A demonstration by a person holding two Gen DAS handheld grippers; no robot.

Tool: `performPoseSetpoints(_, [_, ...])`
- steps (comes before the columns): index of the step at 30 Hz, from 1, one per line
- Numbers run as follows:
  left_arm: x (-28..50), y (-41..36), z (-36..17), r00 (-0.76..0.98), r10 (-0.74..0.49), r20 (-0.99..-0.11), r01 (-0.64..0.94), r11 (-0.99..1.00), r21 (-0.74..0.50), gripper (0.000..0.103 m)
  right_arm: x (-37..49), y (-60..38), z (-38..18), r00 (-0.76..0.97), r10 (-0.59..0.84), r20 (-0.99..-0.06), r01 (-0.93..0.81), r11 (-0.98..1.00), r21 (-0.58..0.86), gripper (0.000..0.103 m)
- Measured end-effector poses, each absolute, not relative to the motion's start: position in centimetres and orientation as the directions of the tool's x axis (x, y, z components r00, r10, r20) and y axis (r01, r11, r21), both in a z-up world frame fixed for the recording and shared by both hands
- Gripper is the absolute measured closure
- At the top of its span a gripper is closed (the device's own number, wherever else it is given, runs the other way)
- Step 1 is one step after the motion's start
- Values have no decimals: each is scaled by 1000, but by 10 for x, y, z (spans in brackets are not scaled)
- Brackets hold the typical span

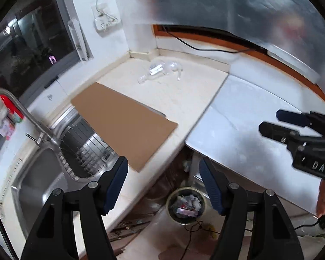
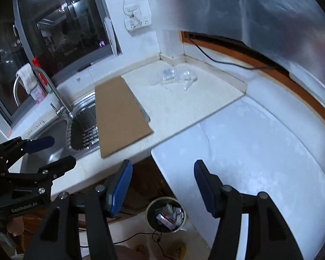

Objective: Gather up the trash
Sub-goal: 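Move both tools back up to the counter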

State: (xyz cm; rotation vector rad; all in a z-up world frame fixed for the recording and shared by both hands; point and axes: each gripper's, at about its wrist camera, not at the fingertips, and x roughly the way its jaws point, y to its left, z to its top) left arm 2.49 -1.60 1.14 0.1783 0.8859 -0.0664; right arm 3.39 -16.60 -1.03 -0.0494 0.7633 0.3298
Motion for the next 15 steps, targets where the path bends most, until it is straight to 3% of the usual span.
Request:
performPoseSetpoints(8, [58, -7, 44, 653, 58, -755, 141, 970, 196, 32, 67, -168, 27, 701, 286, -654, -328, 943, 61, 43])
performPoseSetpoints(15, [126, 14, 64, 669, 29, -743, 206, 953, 223, 32, 123, -163, 53, 731, 203, -651, -261, 965, 7, 43])
